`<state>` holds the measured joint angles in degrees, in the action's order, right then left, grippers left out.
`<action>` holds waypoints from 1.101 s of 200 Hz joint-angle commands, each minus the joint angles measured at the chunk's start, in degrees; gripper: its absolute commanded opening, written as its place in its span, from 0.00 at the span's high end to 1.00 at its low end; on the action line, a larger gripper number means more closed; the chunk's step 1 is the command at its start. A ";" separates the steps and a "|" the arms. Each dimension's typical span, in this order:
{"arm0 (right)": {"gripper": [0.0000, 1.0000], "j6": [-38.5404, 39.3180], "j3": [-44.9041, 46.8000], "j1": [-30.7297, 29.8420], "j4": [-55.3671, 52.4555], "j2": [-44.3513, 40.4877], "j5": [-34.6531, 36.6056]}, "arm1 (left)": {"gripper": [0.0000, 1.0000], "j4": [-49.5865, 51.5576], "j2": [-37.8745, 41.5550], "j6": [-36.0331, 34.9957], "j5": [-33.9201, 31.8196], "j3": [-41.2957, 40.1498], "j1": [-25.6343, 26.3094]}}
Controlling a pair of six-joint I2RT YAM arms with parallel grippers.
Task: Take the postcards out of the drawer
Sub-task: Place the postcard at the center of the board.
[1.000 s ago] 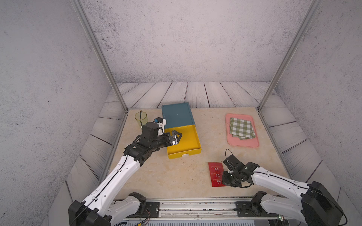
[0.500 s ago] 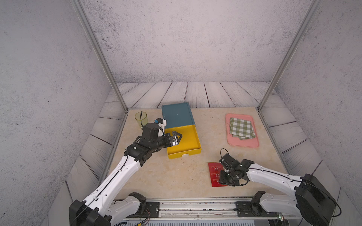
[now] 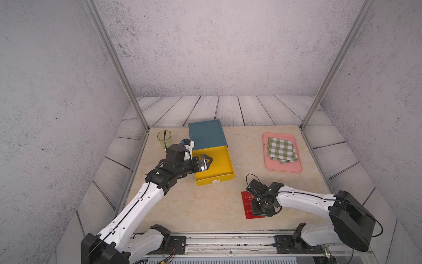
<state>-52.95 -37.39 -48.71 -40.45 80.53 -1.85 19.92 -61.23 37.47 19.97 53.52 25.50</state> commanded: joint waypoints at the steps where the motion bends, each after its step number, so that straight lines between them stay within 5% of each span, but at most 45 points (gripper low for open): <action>1: 0.51 -0.14 5.78 -0.33 2.41 6.61 1.58 | 0.04 -0.94 1.27 -0.21 0.67 -1.05 -0.53; 220: 0.46 0.93 -10.21 0.96 -10.86 -13.19 3.62 | 0.04 3.24 2.84 -2.49 -0.30 3.19 -2.06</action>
<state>-52.93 -46.30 -48.80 -49.98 70.54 1.87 20.88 -58.50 37.17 19.73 53.34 24.71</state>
